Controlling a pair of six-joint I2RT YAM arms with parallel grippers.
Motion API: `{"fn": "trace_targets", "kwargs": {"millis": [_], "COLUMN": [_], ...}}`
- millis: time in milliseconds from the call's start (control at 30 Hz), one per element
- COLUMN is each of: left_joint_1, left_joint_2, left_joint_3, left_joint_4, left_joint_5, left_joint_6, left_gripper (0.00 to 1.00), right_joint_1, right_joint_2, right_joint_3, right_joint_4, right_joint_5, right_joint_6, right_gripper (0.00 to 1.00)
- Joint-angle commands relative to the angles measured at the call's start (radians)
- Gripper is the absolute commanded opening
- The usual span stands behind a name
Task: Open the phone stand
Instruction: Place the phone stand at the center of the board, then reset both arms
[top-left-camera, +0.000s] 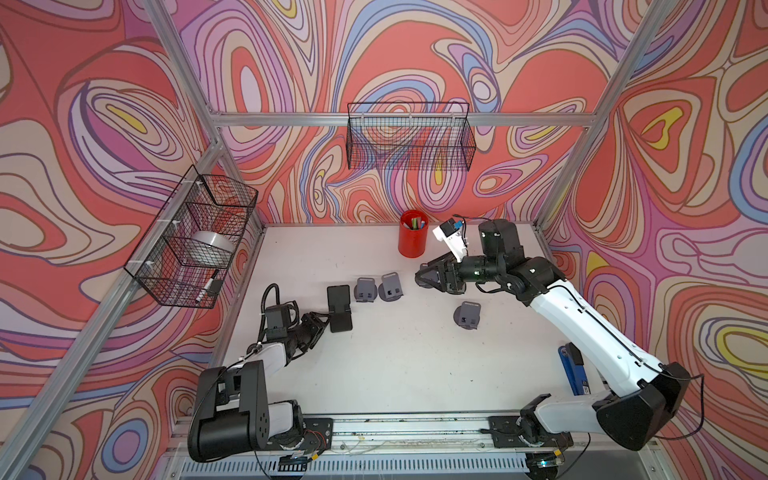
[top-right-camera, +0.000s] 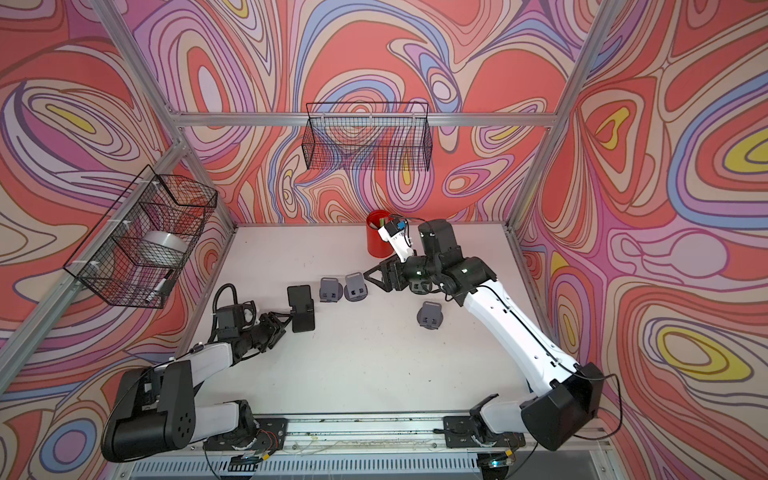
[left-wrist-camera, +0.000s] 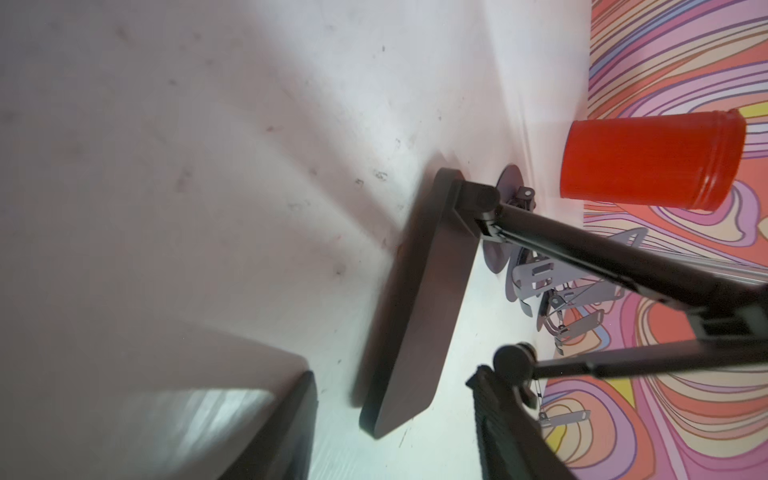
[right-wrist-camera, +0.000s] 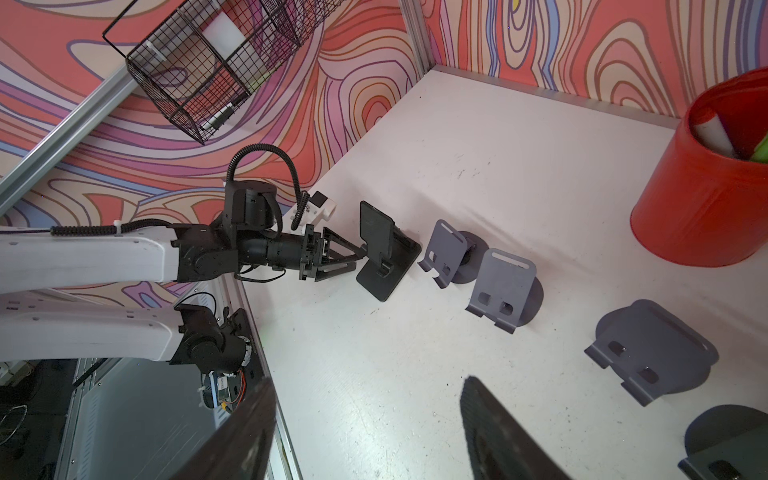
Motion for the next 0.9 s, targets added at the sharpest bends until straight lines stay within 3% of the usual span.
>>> {"fn": "trace_targets", "kwargs": {"millis": [0,200,433,600,633,700,867], "left_joint_1": [0.007,0.007,0.007,0.006,0.006,0.005,-0.002], "left_joint_2": [-0.085,-0.238,-0.306,-0.265,-0.256,-0.239,-0.212], "left_joint_3": [0.053,0.134,0.233,0.274,0.274,0.264,0.153], "left_joint_4": [-0.199,-0.426,-0.489,-0.404,-0.362,-0.284,0.02], "left_joint_5": [-0.104,-0.251,-0.404,-0.512,-0.551,-0.609,-0.734], "left_joint_6": [0.062,0.104,0.183,0.263,0.278,0.333,0.485], "left_gripper": [0.67,0.81,0.9,0.92,0.99,1.0,1.0], "right_joint_1": [0.003,0.002,-0.016,-0.102,-0.132,-0.197,-0.279], "right_joint_2": [-0.034,-0.08,-0.162,-0.244,-0.272,-0.322,-0.4], "right_joint_3": [-0.02,-0.076,-0.28,-0.49,-0.544,-0.636,-0.899], "right_joint_4": [0.021,0.093,0.23,0.373,0.418,0.495,0.812], "right_joint_5": [0.014,0.147,0.648,0.912,0.945,1.003,1.16], "right_joint_6": [-0.005,0.055,0.183,0.23,0.234,0.257,0.181], "right_gripper": [0.72,0.73,0.81,0.88,0.9,0.98,0.99]}}
